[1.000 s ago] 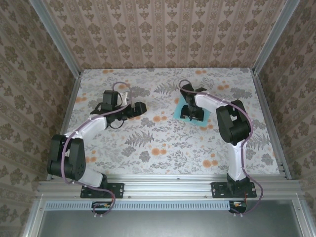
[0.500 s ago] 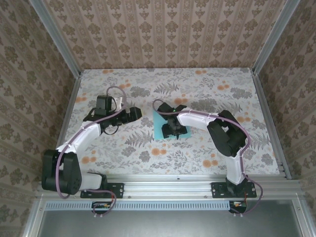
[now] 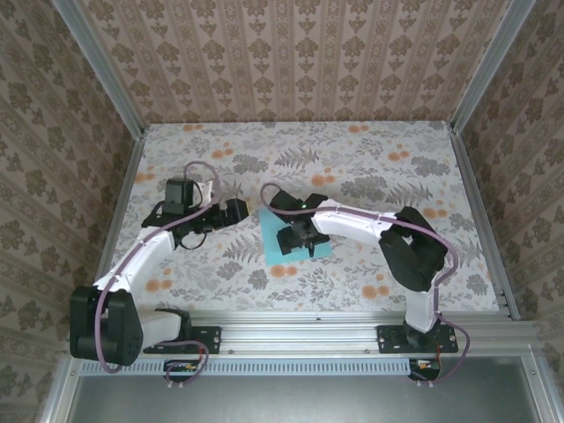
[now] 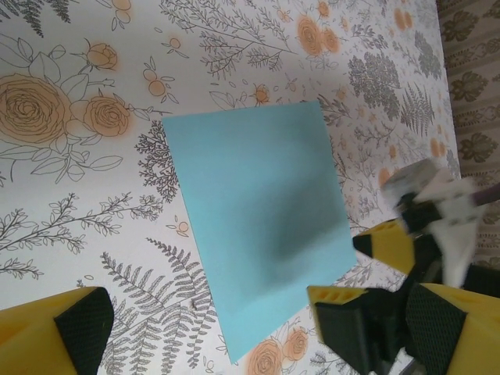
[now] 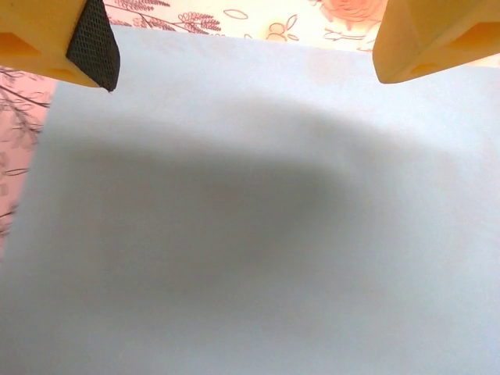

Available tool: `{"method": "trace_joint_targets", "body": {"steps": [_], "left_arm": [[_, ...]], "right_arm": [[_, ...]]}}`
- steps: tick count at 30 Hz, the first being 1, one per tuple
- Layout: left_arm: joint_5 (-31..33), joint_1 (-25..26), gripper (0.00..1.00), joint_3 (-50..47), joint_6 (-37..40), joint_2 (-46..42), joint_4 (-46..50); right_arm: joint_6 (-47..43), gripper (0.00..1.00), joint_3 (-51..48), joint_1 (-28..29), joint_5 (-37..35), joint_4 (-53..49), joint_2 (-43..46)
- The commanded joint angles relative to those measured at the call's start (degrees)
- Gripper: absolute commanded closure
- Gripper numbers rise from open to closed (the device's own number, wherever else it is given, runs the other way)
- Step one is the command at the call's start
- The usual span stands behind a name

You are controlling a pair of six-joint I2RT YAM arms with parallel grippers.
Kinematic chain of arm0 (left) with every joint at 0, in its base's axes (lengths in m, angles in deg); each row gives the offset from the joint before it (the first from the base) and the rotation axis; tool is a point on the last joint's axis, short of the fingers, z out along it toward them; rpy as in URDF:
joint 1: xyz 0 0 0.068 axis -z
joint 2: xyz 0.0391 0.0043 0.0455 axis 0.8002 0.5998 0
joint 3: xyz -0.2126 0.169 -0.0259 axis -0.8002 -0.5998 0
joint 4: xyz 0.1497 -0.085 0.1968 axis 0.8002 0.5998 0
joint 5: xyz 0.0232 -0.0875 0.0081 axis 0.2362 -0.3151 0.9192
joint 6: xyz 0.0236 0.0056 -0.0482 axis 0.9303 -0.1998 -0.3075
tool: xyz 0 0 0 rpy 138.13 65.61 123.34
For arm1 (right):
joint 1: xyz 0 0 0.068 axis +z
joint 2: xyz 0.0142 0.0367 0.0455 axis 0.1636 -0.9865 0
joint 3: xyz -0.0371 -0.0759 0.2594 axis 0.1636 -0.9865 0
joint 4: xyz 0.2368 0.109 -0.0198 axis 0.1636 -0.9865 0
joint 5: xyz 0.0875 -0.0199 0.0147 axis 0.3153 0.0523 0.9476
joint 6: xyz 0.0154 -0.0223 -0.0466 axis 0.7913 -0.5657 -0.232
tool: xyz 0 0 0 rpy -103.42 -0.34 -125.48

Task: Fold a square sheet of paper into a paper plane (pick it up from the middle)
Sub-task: Move the square sheet of paper to the center of the table, then fold the square sheet of paper in half at the center of the table.

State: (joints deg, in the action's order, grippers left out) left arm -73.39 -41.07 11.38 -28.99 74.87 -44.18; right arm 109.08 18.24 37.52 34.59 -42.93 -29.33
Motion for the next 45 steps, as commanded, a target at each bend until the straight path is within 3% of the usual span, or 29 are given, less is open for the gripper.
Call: {"method": "trace_joint_targets", "body": {"steps": [1, 15, 32, 45], "left_arm": [[-0.32, -0.69, 0.00, -0.95, 0.99, -1.38, 1.11], [-3.57, -1.85, 0.00, -1.04, 1.56, -1.03, 1.99], [-4.02, -2.18, 0.00, -1.52, 1.12, -0.16, 1.22], [-4.99, -2.14, 0.00, -0.90, 1.51, 2.04, 0.97]], "right_arm": [[5.40, 0.11, 2.69, -0.77, -1.48, -1.93, 2.15], [7.19, 0.07, 10.69, -2.30, -2.45, -0.65, -9.54], [5.76, 0.08, 11.82, -3.04, -2.88, 1.27, -14.88], [8.35, 0.16, 13.10, -3.34, -4.30, -1.64, -18.80]]}}
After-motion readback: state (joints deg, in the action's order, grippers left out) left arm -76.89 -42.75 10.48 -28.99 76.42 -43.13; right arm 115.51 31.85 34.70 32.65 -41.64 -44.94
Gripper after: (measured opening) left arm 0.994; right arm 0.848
